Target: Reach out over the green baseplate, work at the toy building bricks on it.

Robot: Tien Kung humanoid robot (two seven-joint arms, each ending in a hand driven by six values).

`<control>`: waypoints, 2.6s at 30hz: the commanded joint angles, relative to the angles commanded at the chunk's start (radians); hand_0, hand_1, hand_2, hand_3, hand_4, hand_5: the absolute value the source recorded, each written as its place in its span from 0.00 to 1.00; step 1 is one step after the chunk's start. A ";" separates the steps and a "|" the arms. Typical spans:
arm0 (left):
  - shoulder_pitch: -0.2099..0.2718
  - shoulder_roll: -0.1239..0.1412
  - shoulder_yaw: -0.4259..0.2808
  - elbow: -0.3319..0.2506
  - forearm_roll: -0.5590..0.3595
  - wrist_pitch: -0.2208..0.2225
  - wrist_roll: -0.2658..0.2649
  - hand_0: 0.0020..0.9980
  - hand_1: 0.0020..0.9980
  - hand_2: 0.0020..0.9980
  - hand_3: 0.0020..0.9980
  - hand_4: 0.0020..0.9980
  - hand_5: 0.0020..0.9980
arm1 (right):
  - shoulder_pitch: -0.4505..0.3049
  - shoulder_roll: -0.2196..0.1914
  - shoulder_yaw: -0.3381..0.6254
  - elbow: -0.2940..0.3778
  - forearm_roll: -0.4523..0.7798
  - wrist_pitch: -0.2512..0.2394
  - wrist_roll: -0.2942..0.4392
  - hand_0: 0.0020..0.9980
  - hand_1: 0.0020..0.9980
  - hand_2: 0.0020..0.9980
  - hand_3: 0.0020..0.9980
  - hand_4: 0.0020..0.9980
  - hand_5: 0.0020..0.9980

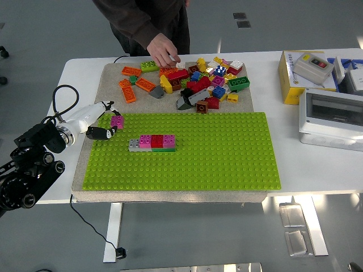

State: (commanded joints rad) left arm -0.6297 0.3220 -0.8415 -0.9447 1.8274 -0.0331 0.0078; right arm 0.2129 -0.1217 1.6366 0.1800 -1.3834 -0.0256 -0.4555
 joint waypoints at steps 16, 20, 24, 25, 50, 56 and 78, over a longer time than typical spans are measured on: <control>0.062 0.007 -0.049 -0.227 -0.044 -0.158 0.159 0.93 0.96 0.99 0.57 0.50 0.16 | -0.004 -0.007 0.018 0.000 -0.009 -0.002 0.004 0.65 0.56 0.60 0.75 0.59 1.00; 0.064 0.001 -0.042 -0.223 -0.049 -0.172 0.170 0.93 0.96 0.99 0.57 0.50 0.16 | -0.004 -0.007 0.015 0.000 -0.005 -0.003 0.005 0.65 0.56 0.59 0.75 0.58 1.00; 0.067 -0.001 -0.040 -0.217 -0.051 -0.179 0.173 0.93 0.96 0.99 0.57 0.50 0.17 | -0.004 -0.006 0.013 0.000 -0.002 -0.003 0.006 0.65 0.56 0.59 0.74 0.58 1.00; 0.067 -0.002 -0.040 -0.216 -0.050 -0.181 0.174 0.93 0.96 0.99 0.57 0.50 0.17 | -0.004 -0.006 0.013 0.000 -0.002 -0.003 0.006 0.65 0.56 0.59 0.74 0.58 1.00; 0.092 -0.040 -0.043 -0.198 -0.059 -0.168 0.149 0.93 0.96 0.99 0.57 0.50 0.18 | -0.006 -0.004 0.001 0.000 0.005 -0.007 0.011 0.65 0.56 0.59 0.74 0.58 1.00; 0.093 -0.042 -0.048 -0.182 -0.056 -0.153 0.134 0.93 0.96 0.98 0.57 0.50 0.19 | -0.008 -0.003 -0.001 0.000 0.005 -0.006 0.011 0.65 0.56 0.59 0.74 0.58 1.00; 0.092 -0.044 -0.039 -0.166 -0.057 -0.140 0.118 0.93 0.96 0.98 0.59 0.52 0.20 | -0.006 -0.001 -0.001 0.000 0.005 -0.006 0.010 0.65 0.56 0.59 0.74 0.58 1.00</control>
State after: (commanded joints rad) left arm -0.5376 0.2776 -0.8806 -1.1107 1.7709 -0.1734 0.1254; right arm 0.2069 -0.1232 1.6356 0.1800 -1.3788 -0.0312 -0.4452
